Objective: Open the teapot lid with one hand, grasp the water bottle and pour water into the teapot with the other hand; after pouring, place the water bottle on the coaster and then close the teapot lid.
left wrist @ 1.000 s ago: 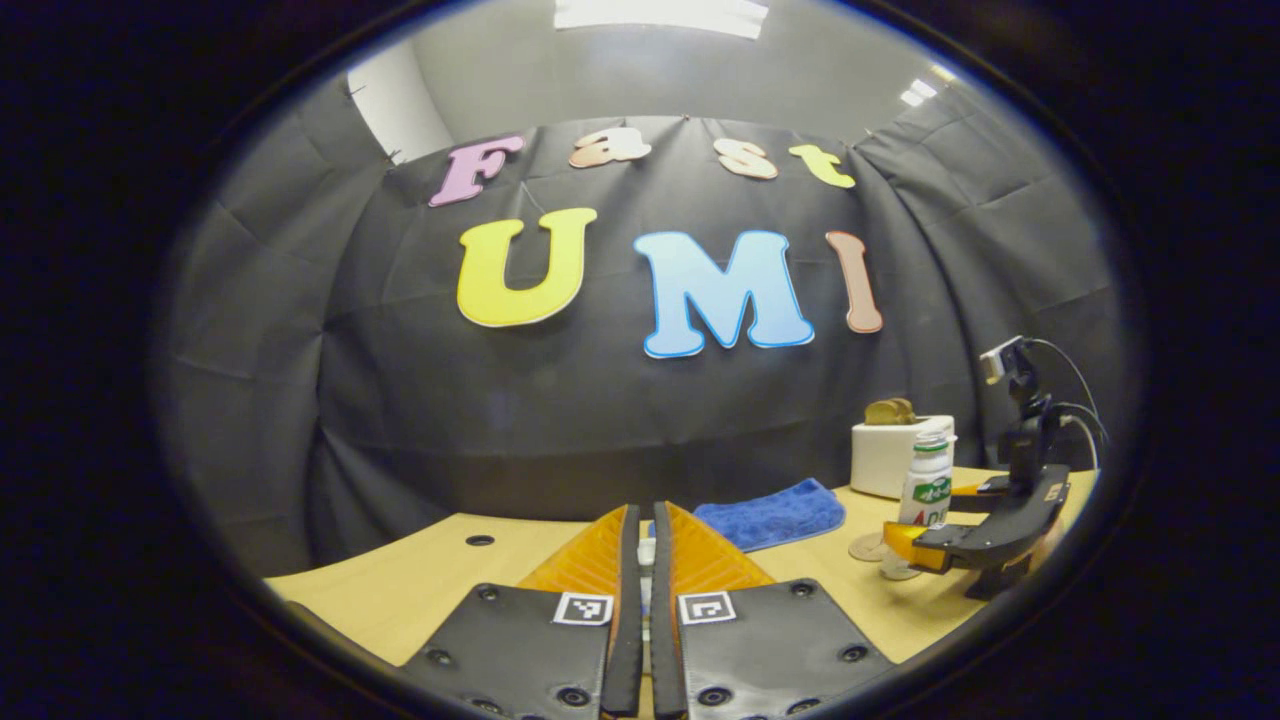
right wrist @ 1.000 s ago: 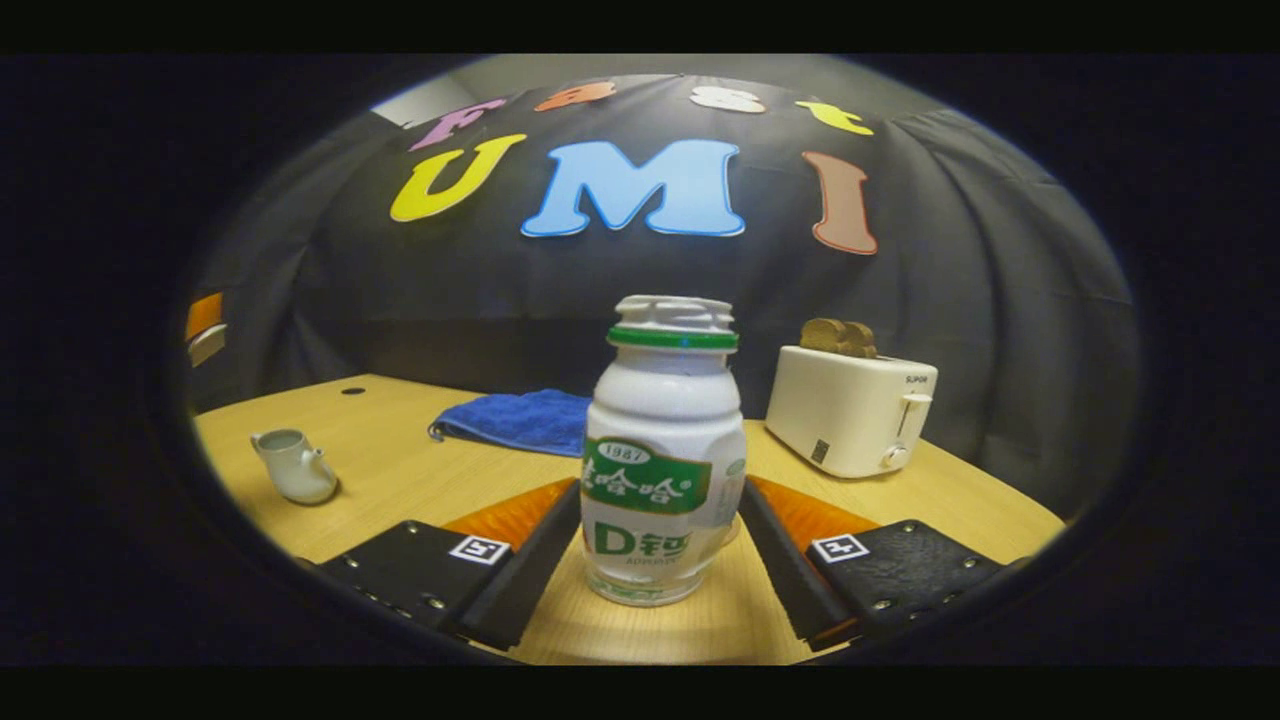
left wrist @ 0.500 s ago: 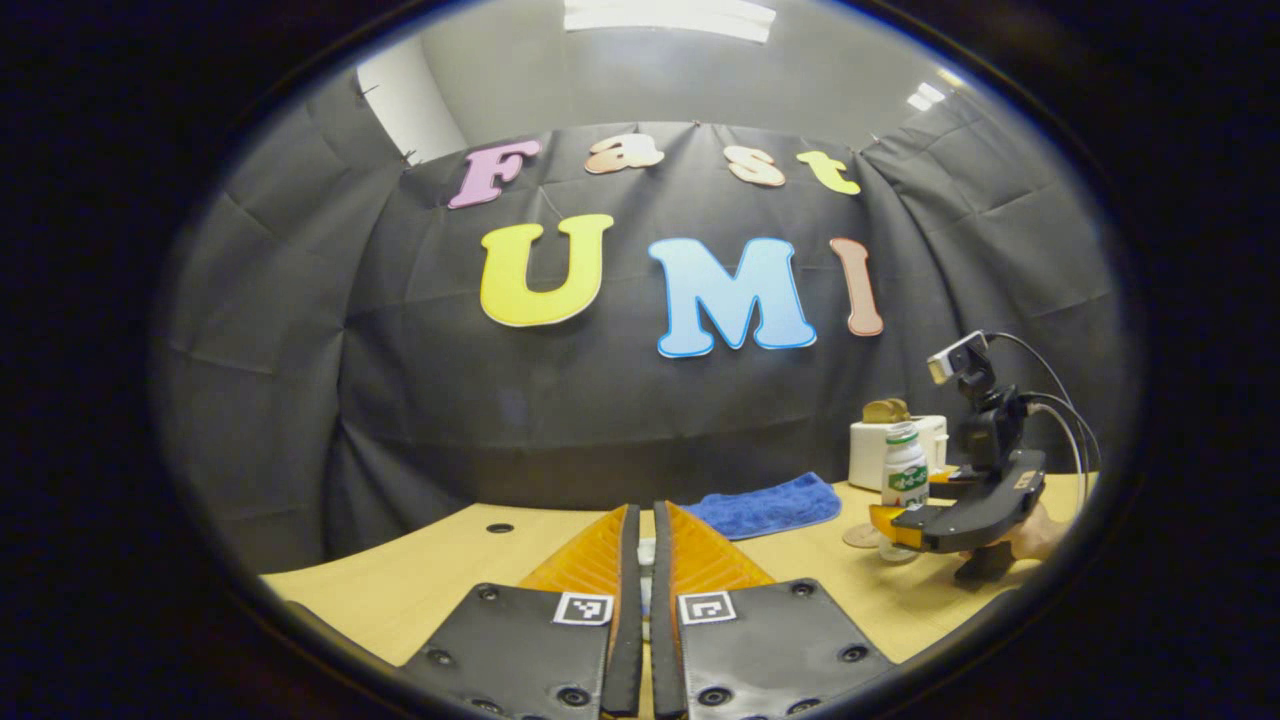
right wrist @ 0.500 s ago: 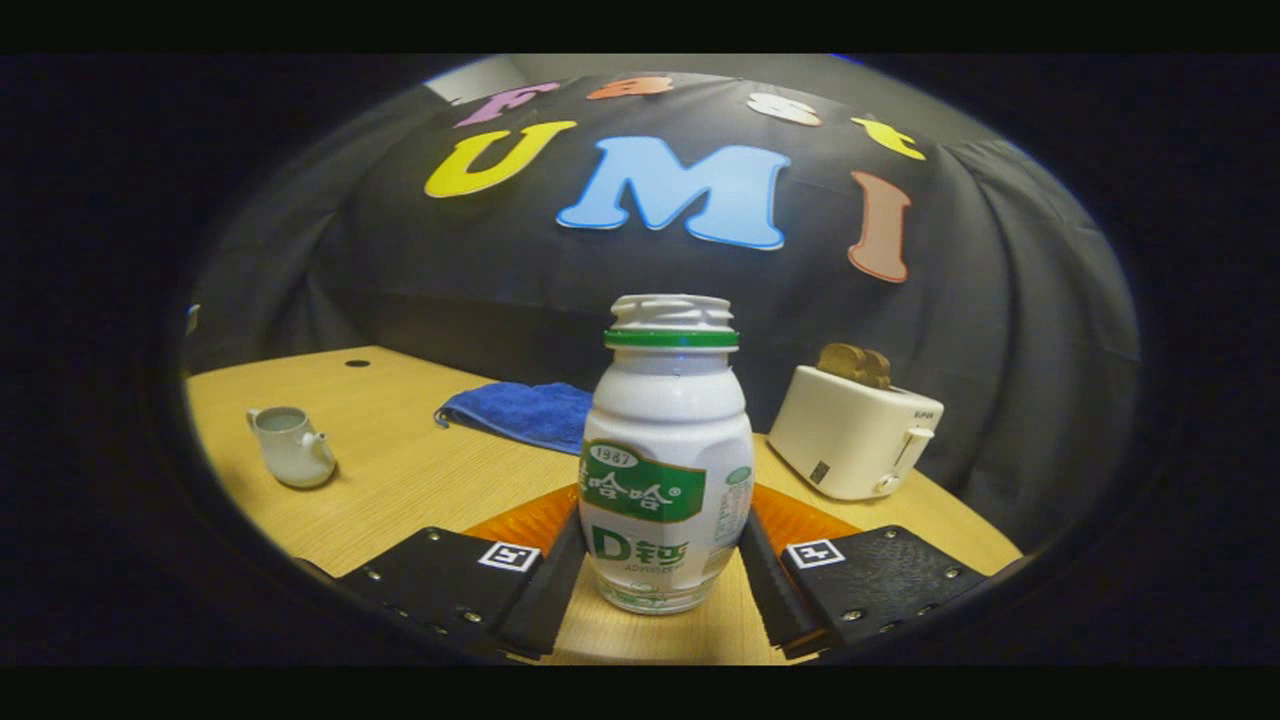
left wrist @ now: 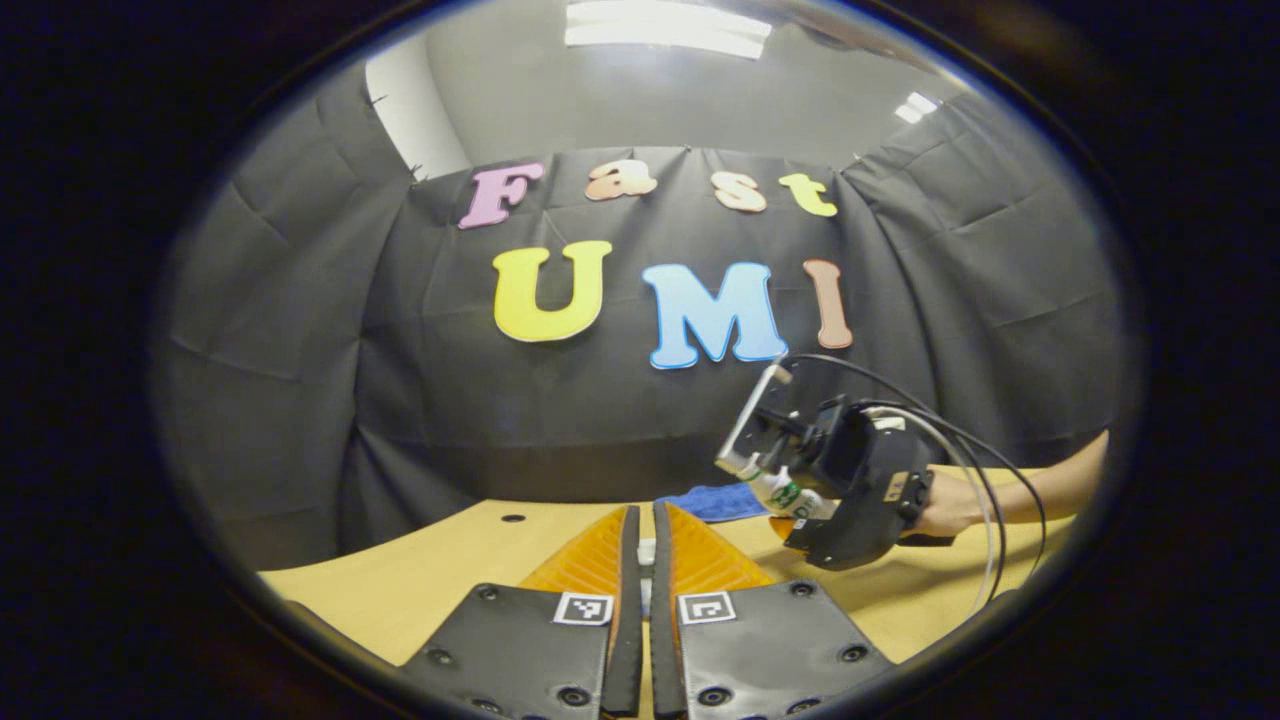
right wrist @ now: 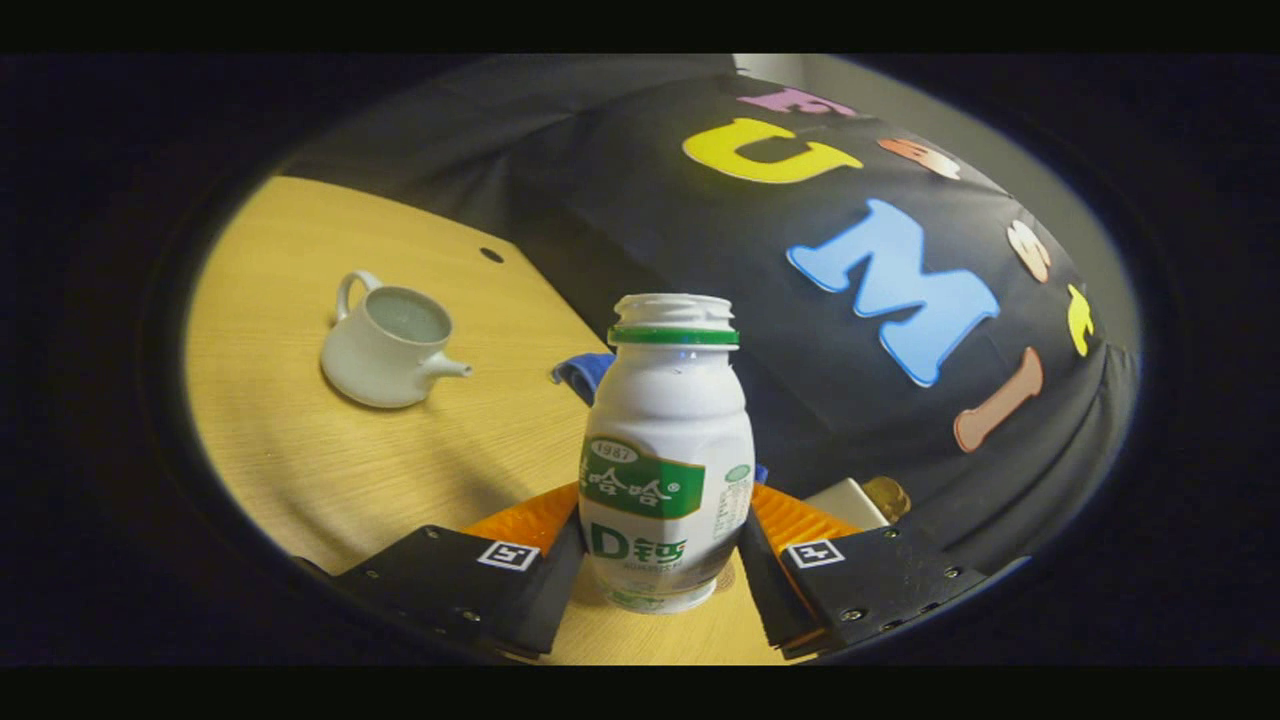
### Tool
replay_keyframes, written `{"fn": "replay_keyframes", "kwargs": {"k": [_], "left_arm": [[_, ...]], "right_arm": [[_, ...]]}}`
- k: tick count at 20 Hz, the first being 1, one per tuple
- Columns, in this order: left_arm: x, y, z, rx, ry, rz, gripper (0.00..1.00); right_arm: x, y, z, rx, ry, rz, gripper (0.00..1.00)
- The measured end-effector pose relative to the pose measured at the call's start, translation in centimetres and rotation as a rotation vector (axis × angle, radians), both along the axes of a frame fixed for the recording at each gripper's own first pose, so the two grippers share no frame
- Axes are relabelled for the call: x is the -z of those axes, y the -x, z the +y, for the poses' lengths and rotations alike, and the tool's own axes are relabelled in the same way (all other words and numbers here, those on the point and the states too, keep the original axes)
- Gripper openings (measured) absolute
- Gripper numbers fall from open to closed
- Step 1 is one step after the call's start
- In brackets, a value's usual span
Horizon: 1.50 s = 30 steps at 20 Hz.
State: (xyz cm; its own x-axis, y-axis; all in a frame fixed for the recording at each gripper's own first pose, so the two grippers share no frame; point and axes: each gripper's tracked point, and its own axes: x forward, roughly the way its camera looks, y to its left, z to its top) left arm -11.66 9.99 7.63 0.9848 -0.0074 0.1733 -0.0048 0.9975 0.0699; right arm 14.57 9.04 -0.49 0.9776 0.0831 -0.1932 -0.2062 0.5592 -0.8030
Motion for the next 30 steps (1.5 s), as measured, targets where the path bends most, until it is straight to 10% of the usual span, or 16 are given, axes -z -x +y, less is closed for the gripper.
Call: {"fn": "replay_keyframes", "kwargs": {"k": [30], "left_arm": [[5.7,1.0,1.2,0.008,0.038,0.118,0.1]], "right_arm": [[0.0,-2.1,5.0,-0.176,0.689,-0.093,0.75]]}}
